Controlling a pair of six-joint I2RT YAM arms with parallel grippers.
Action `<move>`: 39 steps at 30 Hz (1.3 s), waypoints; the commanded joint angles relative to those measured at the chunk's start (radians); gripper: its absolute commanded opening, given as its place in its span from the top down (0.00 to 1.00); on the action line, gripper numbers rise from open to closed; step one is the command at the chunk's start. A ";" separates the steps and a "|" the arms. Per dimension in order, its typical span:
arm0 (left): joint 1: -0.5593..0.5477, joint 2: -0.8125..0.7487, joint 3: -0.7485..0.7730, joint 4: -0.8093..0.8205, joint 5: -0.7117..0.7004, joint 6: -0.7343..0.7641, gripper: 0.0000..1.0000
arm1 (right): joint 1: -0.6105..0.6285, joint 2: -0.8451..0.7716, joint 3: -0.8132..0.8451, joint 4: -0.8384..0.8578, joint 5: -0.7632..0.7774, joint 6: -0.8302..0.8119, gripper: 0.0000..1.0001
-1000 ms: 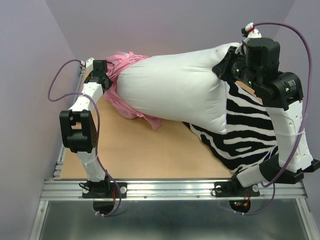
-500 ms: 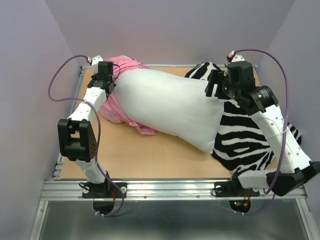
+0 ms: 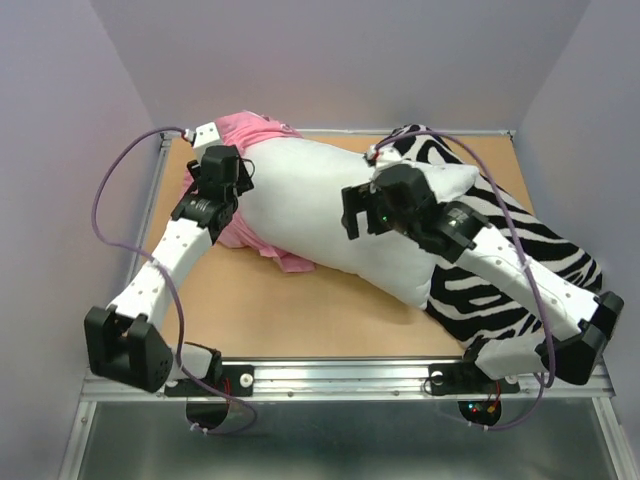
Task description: Remove the pillowcase from the pillow
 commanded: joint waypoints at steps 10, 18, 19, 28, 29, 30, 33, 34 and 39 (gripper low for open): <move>-0.076 -0.367 -0.550 0.257 0.047 -0.400 0.32 | 0.397 0.314 -0.132 0.272 0.436 -0.220 0.00; -0.086 -0.289 -0.699 0.476 0.172 -0.417 0.32 | 0.397 0.553 -0.213 0.525 0.721 -0.398 0.00; -0.087 -0.282 -0.707 0.505 0.180 -0.414 0.32 | 0.396 0.567 -0.211 0.572 0.737 -0.410 0.01; -0.089 -0.321 -0.760 0.613 0.247 -0.386 0.33 | 0.393 0.604 -0.058 0.609 0.848 -0.452 0.99; -0.089 -0.333 -0.760 0.610 0.247 -0.383 0.33 | 0.393 0.588 -0.050 0.609 0.846 -0.453 1.00; -0.089 -0.359 -0.762 0.611 0.250 -0.379 0.33 | 0.394 0.548 -0.041 0.609 0.846 -0.456 1.00; -0.089 -0.408 -0.756 0.593 0.262 -0.350 0.33 | 0.403 0.483 0.061 0.504 0.832 -0.426 0.99; -0.090 -0.416 -0.756 0.585 0.278 -0.333 0.32 | 0.408 0.477 0.103 0.460 0.835 -0.404 0.99; -0.113 -0.480 -0.750 0.578 0.287 -0.325 0.29 | 0.423 0.478 0.380 0.308 0.860 -0.419 1.00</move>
